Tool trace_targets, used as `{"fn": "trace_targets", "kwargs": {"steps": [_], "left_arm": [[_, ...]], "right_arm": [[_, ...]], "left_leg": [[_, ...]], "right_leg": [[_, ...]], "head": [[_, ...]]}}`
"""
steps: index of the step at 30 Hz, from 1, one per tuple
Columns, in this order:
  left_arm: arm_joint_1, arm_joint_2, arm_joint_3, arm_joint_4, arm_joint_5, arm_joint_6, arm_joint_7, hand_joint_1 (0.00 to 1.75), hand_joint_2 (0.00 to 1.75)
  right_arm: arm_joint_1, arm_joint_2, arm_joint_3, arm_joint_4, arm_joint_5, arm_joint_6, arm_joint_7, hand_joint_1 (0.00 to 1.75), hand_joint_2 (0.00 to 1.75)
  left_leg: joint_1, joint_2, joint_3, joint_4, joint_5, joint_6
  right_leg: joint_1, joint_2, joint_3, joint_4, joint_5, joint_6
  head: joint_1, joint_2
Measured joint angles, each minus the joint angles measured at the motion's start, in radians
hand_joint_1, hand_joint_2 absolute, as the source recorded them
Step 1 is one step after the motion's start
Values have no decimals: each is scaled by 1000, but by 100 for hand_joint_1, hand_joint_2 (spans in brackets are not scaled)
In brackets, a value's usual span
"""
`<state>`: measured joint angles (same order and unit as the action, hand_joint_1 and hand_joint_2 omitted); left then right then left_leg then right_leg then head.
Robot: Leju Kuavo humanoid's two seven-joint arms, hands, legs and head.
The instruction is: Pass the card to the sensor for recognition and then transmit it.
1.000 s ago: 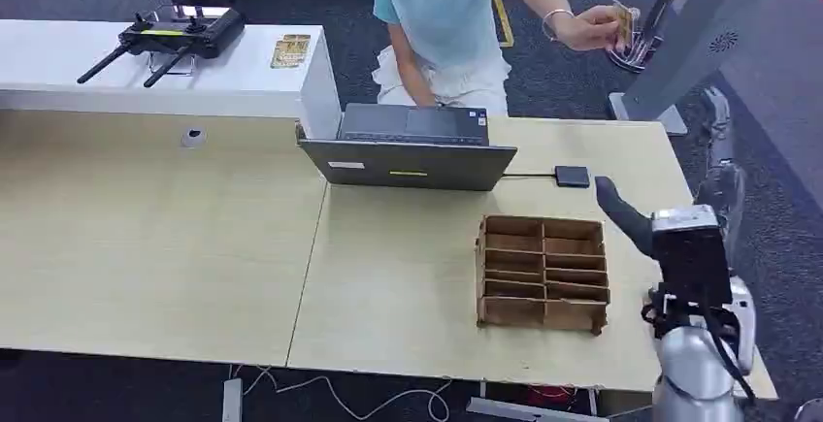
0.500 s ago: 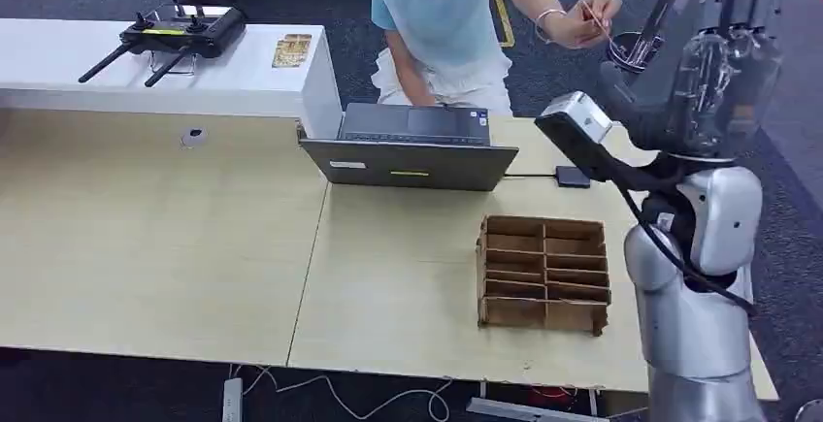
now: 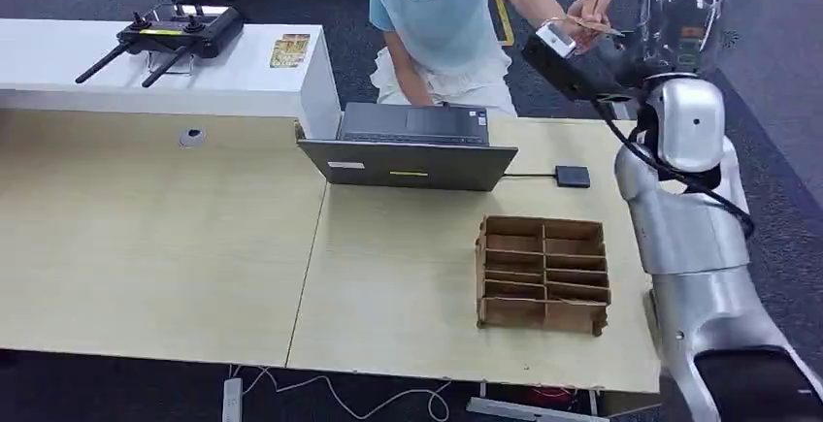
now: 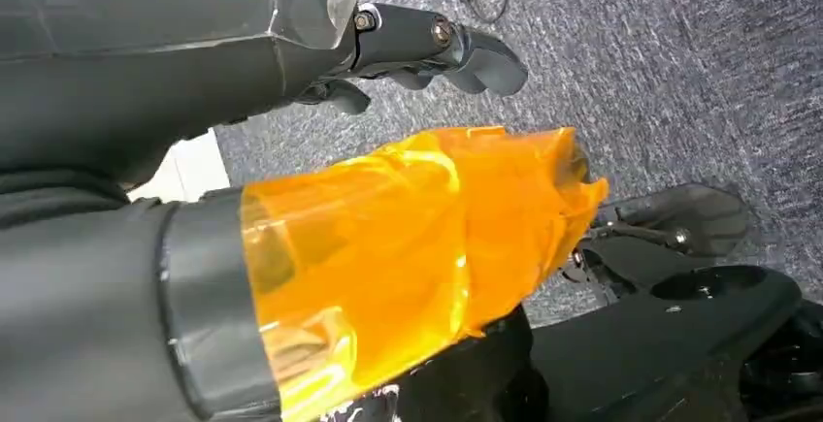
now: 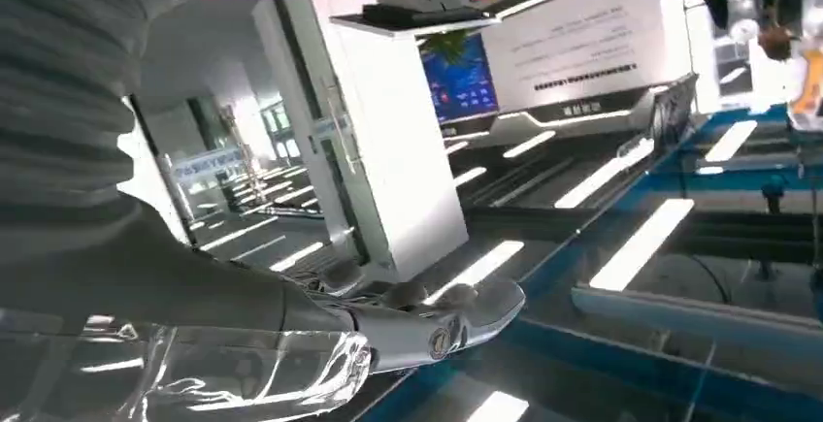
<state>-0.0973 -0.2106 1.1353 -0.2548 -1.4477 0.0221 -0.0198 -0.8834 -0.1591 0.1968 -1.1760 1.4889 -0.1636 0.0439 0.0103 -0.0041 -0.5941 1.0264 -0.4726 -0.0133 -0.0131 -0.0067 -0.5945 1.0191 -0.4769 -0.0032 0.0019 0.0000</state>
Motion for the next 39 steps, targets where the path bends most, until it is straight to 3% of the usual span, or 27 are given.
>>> {"fn": "trace_targets", "kwargs": {"steps": [11, 12, 13, 39], "left_arm": [[1, 0, -5, 0, -3, -1, 3, 0, 0], [1, 0, -5, 0, -3, -1, 3, 0, 0], [1, 0, -5, 0, -3, -1, 3, 0, 0], [1, 0, -5, 0, -5, -1, 3, 0, 0]], "right_arm": [[-96, -21, 0, 218, 27, 10, 19, 0, 175], [-98, -25, 0, 230, 29, 10, 19, 169, 175], [-102, -27, 0, 242, 31, 10, 19, 175, 175], [-122, -50, -1, 328, 33, 3, 19, 175, 175]], "left_leg": [[0, 0, 0, 0, 0, 0], [0, 0, 0, 0, 0, 0], [0, 0, 0, 0, 0, 0], [0, 0, 0, 0, 0, 0]], "right_leg": [[0, 0, 0, 0, 0, 0], [0, 0, 0, 0, 0, 0], [0, 0, 0, 0, 0, 0], [0, 0, 0, 0, 0, 0]], "head": [[0, 0], [0, 0], [0, 0], [0, 0]]}}
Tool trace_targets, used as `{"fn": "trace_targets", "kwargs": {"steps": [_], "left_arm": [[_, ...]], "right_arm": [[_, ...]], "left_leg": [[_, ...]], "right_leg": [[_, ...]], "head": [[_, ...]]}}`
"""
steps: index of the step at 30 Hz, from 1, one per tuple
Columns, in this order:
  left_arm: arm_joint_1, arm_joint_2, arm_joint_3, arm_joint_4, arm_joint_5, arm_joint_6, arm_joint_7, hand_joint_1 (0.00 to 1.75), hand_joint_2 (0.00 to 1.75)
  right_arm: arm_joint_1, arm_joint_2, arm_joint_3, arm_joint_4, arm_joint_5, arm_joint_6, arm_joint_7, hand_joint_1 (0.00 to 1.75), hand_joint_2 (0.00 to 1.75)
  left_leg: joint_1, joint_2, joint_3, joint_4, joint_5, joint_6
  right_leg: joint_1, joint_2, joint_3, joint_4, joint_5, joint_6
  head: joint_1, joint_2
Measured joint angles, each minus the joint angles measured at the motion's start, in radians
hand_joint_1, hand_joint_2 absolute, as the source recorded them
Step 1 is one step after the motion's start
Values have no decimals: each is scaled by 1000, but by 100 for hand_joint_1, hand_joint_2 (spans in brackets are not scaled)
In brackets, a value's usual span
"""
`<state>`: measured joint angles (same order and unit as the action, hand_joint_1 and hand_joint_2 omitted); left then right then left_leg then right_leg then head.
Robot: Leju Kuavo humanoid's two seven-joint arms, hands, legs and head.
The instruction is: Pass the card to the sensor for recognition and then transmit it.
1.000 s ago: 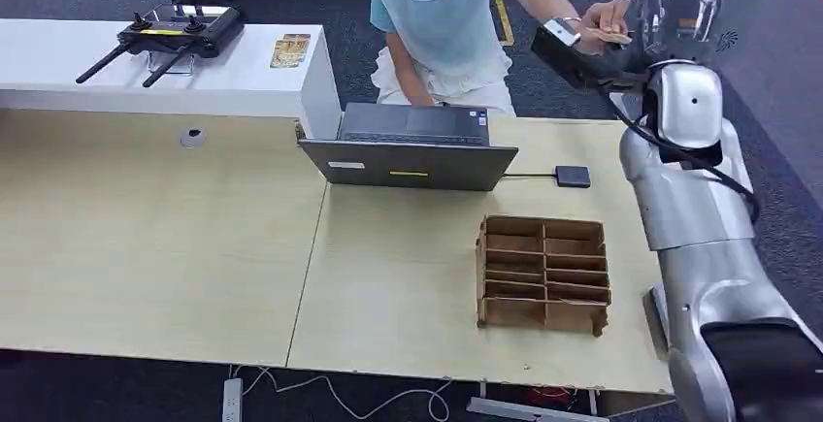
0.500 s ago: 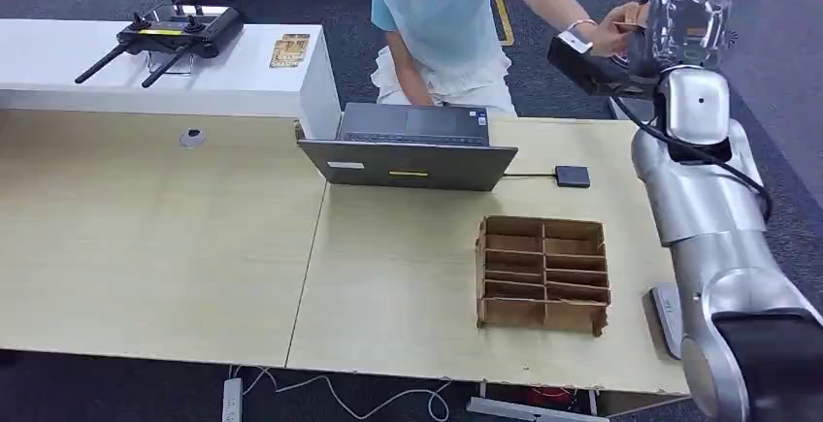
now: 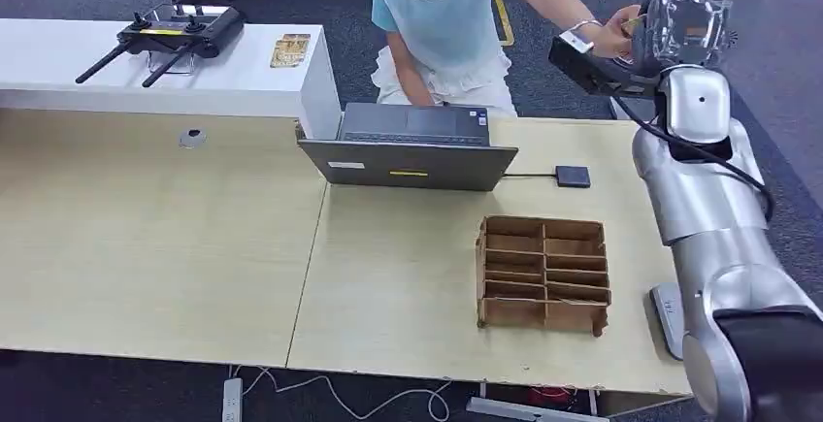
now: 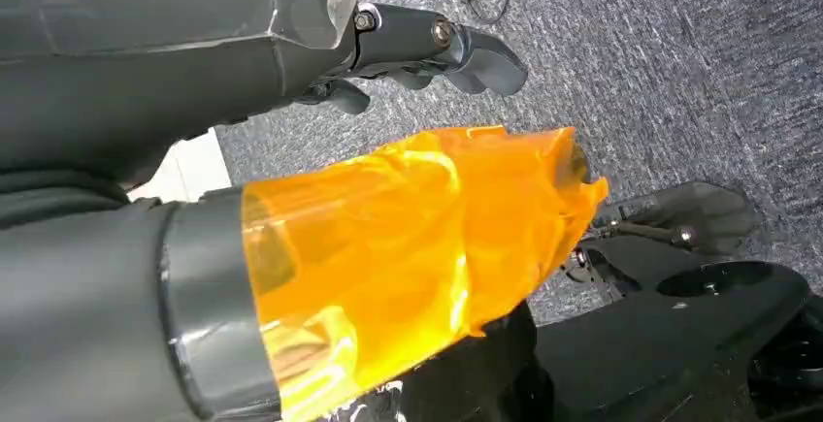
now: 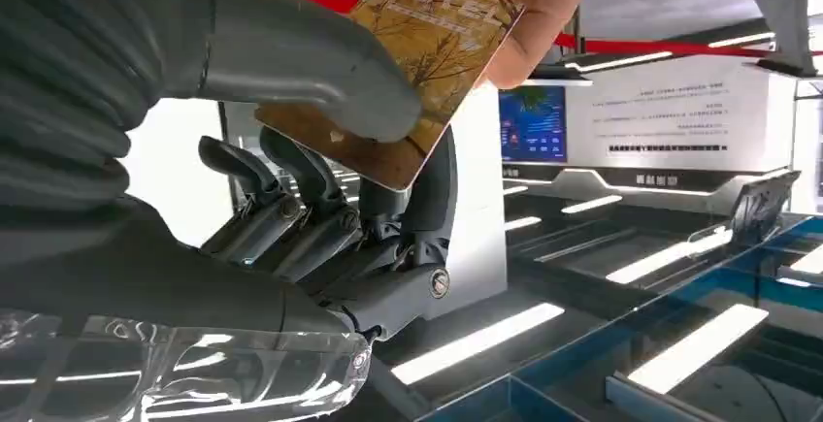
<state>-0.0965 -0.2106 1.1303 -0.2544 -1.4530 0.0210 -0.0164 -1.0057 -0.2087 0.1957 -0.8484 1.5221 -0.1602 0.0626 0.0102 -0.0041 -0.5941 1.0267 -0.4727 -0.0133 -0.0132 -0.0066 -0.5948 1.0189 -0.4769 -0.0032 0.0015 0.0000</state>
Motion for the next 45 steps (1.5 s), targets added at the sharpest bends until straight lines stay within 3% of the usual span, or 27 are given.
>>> {"fn": "trace_targets", "kwargs": {"steps": [6, 10, 18, 25, 31, 45], "left_arm": [[1, 0, 0, 0, 24, 1, 13, 0, 0], [1, 0, 0, 0, 32, 3, 16, 0, 0], [1, 0, 0, 0, 42, 11, 32, 0, 0], [1, -1, 3, 0, 62, 11, 33, 0, 0], [1, 0, 10, 0, 80, 11, 33, 0, 0], [1, 8, 28, 0, 109, 10, 23, 0, 0]], "right_arm": [[32, -5, -29, -16, -38, -60, -21, 175, 175], [65, -6, -75, -59, -96, -58, -35, 175, 175], [138, 15, -285, -247, -293, -4, -56, 175, 175], [185, 42, -478, -355, -554, 119, -126, 175, 175], [192, 35, -582, -307, -782, 268, -153, 175, 175], [240, -97, -656, -10, -1136, 454, -265, 175, 175]], "left_leg": [[0, 0, 0, 0, 0, 0], [0, 0, 0, 0, 0, 0], [0, -2, -1, 0, 0, 0], [0, -2, -1, 0, 0, 0], [0, -2, -1, 0, 0, 0], [0, -2, -1, 0, -1, 1]], "right_leg": [[0, 0, 0, 0, 0, 0], [0, 0, 0, 0, 0, 0], [0, -2, 0, 0, 0, 0], [0, -2, 0, 0, 0, 0], [0, -1, 0, -1, 0, 1], [0, -1, -1, -1, -1, 1]], "head": [[0, 0], [0, 0], [0, 0], [0, 0], [0, 0], [0, 0]]}}
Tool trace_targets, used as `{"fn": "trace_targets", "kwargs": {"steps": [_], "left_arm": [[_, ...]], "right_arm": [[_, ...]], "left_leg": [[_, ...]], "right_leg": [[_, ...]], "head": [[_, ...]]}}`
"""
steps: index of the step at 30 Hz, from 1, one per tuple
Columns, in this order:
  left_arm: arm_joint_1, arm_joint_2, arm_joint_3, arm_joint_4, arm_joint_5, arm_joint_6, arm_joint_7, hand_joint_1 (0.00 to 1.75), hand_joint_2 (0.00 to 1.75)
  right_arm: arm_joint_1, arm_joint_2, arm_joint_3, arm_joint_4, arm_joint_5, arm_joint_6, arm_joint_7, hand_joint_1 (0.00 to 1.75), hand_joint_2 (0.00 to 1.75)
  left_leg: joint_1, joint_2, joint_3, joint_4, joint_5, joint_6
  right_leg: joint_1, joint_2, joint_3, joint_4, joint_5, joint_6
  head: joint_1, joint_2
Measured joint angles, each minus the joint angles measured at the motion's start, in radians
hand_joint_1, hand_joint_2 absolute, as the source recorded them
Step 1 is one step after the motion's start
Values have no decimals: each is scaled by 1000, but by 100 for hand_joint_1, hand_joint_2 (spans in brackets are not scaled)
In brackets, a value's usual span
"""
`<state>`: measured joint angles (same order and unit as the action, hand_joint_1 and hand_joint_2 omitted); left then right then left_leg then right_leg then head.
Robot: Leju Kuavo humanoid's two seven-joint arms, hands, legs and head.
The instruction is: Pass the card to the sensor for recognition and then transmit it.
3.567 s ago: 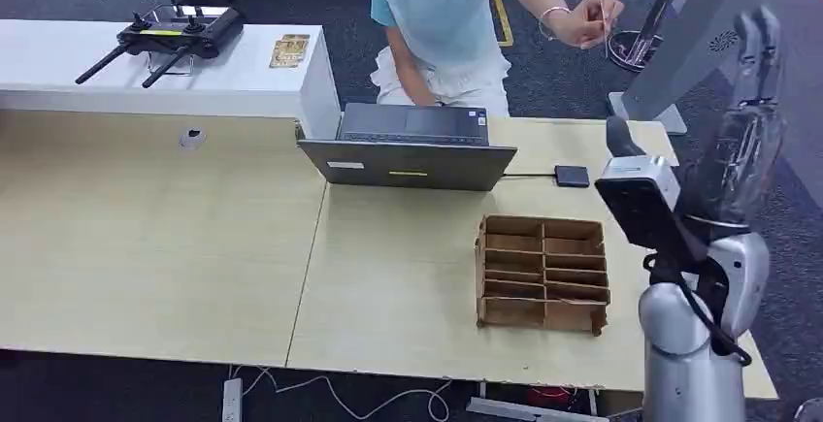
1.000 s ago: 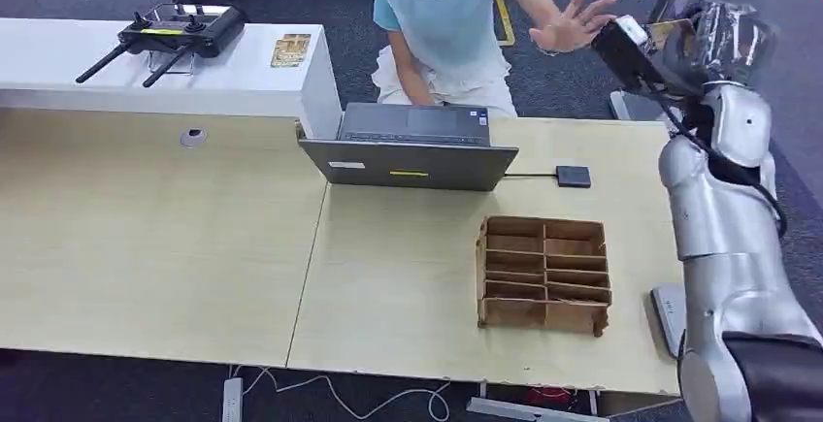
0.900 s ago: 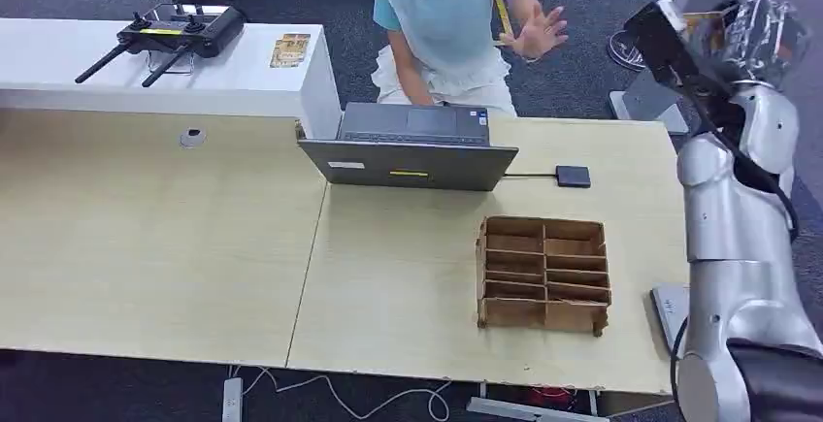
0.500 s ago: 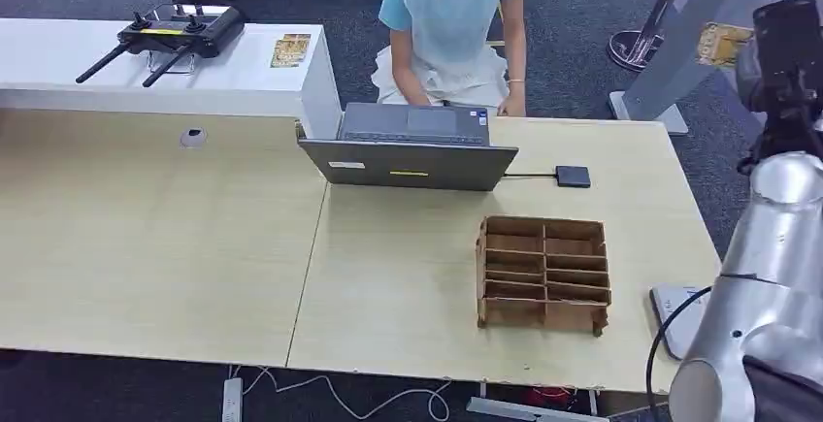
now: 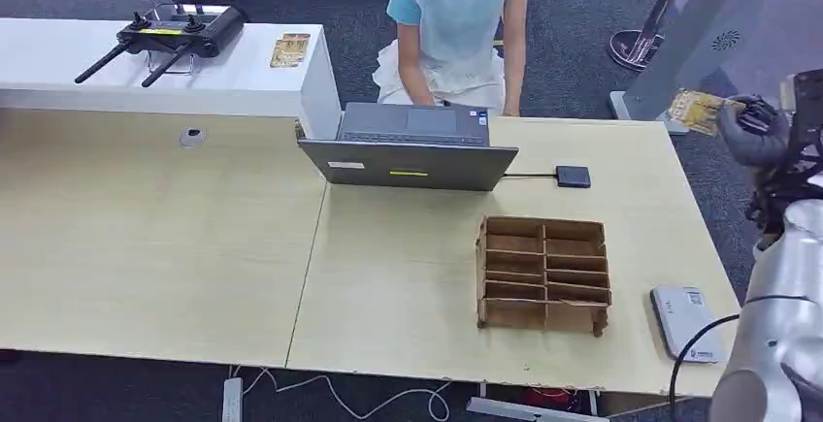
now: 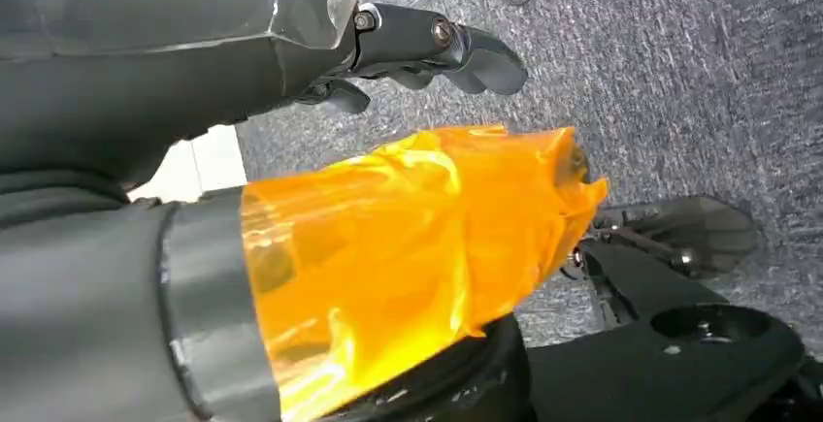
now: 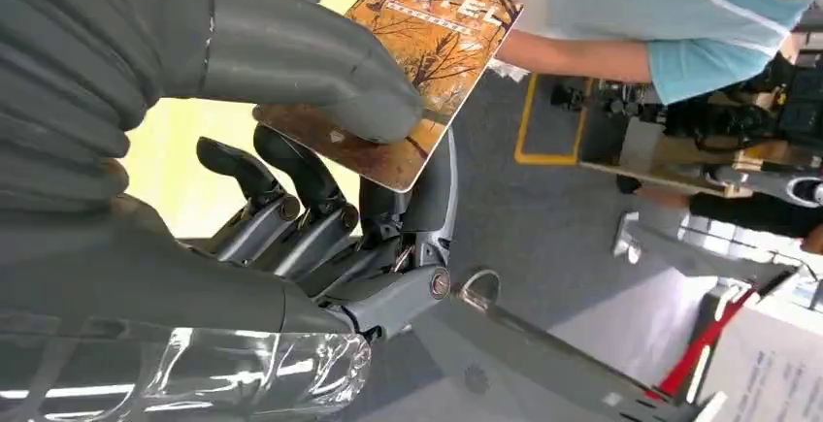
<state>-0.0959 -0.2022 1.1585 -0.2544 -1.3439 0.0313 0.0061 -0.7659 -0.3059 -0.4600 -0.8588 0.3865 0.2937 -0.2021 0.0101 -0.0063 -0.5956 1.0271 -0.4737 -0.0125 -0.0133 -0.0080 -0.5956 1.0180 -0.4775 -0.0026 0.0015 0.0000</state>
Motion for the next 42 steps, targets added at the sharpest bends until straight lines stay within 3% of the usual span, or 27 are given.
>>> {"fn": "trace_targets", "kwargs": {"steps": [7, 21, 34, 42], "left_arm": [[0, 0, 9, 0, 11, 0, -2, 0, 0], [2, 2, 17, 0, 13, 0, -5, 0, 0], [2, 7, 17, 0, 8, 5, -8, 0, 0], [3, 10, 17, 8, 13, 5, -8, 0, 0]], "right_arm": [[73, -56, -15, 44, -106, 36, -26, 175, 175], [247, -184, -15, 122, -178, 13, 5, 175, 175], [373, -213, -14, 147, -198, 7, 0, 175, 175], [433, -220, -12, 135, -293, 108, -29, 175, 175]], "left_leg": [[0, 0, 0, 0, 0, 0], [0, 0, -1, 0, -1, 2], [0, 0, -1, 0, -2, 3], [0, 0, -1, 0, -2, 3]], "right_leg": [[0, 0, 0, 0, 0, 0], [0, -1, 0, -1, -1, 1], [0, -1, 0, -1, -2, 1], [0, -1, 0, -1, -2, 2]], "head": [[0, 0], [0, 0], [0, 0], [0, 0]]}}
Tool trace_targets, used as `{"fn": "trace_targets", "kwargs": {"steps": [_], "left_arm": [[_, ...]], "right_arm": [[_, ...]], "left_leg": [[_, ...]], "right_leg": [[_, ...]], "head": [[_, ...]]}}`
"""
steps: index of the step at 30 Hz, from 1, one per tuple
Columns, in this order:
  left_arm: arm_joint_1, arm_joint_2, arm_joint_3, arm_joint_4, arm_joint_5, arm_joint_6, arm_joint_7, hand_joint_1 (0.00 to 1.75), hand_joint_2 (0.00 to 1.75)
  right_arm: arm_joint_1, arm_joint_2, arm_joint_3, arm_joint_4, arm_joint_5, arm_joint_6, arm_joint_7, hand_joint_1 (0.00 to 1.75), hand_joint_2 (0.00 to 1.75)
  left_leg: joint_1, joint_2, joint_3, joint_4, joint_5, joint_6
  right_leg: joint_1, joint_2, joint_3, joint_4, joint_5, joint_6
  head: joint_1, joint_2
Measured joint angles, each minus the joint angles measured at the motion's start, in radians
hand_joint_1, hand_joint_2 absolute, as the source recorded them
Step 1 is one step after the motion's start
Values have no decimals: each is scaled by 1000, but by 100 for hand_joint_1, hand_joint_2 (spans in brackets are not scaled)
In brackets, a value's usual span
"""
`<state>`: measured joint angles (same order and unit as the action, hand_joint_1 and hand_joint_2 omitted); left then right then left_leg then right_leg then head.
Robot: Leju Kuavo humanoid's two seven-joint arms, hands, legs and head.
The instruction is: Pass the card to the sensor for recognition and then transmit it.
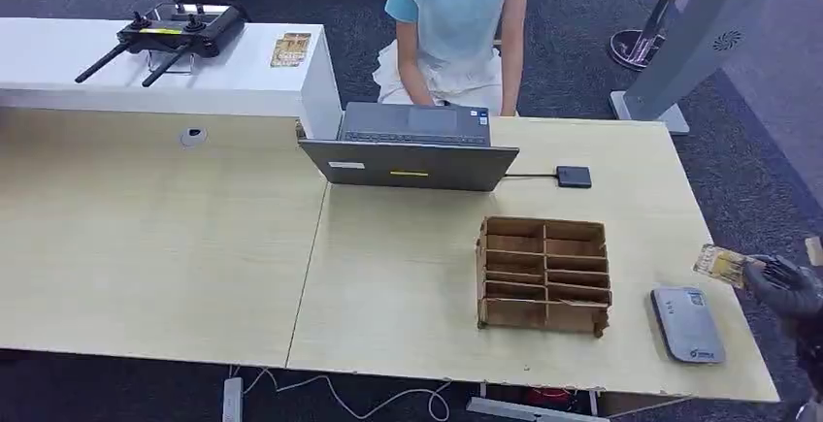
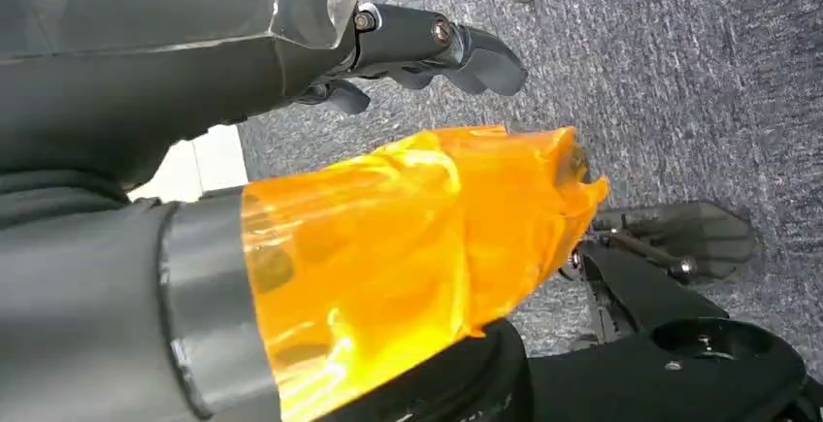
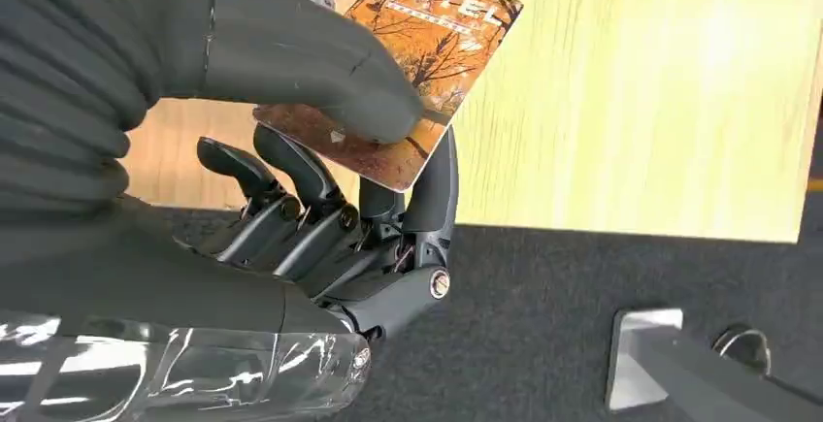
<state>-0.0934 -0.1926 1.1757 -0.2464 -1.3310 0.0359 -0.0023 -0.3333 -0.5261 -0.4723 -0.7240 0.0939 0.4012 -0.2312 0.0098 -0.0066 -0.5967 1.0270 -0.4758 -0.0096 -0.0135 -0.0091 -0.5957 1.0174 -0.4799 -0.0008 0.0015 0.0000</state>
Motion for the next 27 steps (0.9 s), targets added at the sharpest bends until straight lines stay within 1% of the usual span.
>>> {"fn": "trace_targets", "kwargs": {"steps": [6, 16, 27], "left_arm": [[3, 0, 0, 0, 0, 0, -1, 0, 0], [3, 0, 0, 0, 0, 3, -1, 0, 0], [3, 0, 0, 6, 0, 3, -2, 0, 0]], "right_arm": [[58, -13, 3, -23, -48, 31, -1, 175, 175], [133, -48, 23, -52, -60, 19, 7, 175, 175], [166, -51, 54, -56, -54, 21, 0, 175, 175]], "left_leg": [[0, 0, 0, 0, 0, 0], [0, 0, 0, 0, -1, 0], [0, 1, 0, 0, -1, 0]], "right_leg": [[0, 0, 0, 0, 0, 0], [0, 0, 0, 0, 0, 0], [0, 1, 0, 0, 0, 0]], "head": [[0, 0], [0, 0], [0, 0]]}}
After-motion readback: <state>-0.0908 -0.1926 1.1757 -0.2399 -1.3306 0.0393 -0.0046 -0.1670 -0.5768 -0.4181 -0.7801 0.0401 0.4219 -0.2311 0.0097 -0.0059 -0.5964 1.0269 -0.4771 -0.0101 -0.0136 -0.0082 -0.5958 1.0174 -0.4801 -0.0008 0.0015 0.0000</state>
